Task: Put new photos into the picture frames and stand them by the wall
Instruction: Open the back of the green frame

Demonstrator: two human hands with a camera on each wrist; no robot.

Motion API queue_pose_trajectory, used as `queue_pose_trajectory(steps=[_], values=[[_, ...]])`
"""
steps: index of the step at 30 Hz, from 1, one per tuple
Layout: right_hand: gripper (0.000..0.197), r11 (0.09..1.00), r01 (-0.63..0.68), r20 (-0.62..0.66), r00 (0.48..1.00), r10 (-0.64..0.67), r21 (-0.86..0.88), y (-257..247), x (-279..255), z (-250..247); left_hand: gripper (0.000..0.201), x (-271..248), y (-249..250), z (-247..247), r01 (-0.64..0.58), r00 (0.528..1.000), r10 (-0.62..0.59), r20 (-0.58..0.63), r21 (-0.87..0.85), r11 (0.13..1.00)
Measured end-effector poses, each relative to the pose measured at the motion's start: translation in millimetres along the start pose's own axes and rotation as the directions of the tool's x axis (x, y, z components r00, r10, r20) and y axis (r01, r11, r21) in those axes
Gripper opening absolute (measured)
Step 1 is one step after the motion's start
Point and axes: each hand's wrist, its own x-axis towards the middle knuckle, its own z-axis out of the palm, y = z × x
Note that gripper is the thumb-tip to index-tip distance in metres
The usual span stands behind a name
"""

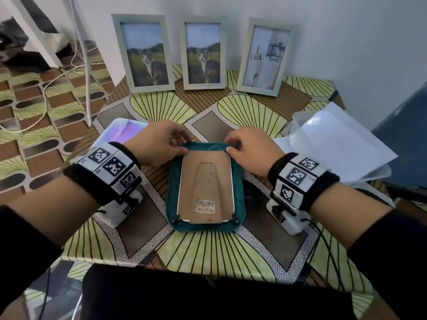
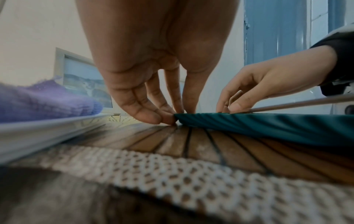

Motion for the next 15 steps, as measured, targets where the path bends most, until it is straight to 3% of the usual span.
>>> queue_pose_trajectory(steps=[9,15], values=[[0.011,0.997,0.000,0.003,1.000,0.000,0.074,8.5,5.8,1.0,0.020,5.6,-7.9,0.1,-0.018,1.000,0.017,-0.016,-0.071,0.997],[0.010,0.999,0.044,-0.001,0.999,-0.044,0.005,3.1,7.1,4.5,0.017,10.6,-9.8,0.5,-0.030,1.000,0.030,-0.004,-0.060,0.998]])
